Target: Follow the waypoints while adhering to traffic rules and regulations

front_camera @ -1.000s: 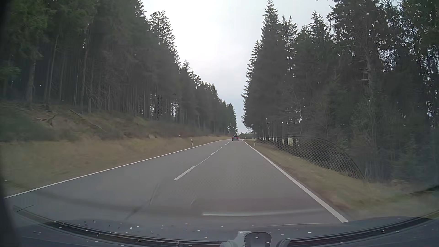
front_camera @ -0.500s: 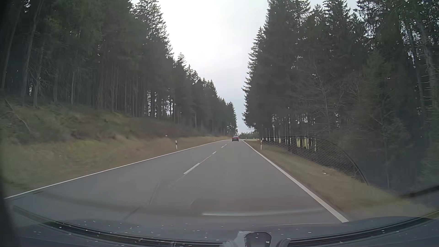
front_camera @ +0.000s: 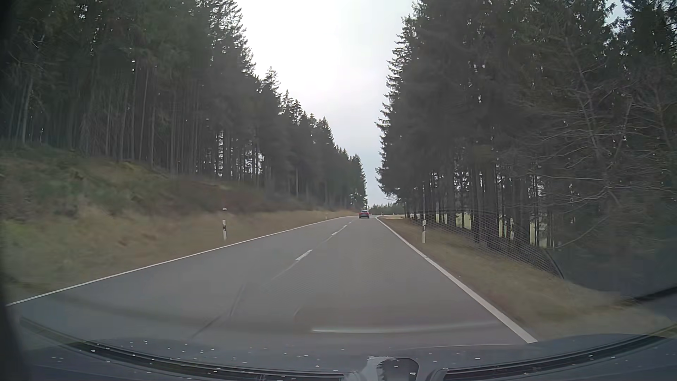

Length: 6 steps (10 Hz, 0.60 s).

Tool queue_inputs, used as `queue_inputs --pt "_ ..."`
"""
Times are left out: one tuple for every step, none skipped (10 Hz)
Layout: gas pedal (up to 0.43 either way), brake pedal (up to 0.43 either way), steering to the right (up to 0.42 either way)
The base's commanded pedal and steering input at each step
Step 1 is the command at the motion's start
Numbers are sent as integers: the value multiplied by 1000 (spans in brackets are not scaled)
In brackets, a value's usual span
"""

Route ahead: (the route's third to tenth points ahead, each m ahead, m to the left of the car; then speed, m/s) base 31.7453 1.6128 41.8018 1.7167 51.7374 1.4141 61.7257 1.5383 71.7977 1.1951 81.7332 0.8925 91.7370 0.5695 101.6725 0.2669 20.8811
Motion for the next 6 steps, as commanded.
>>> queue_inputs --pt "260 0 -2" --pt "260 0 -2" --pt "260 0 -2" --pt "248 0 -2" --pt "248 0 -2" --pt "240 0 -1"
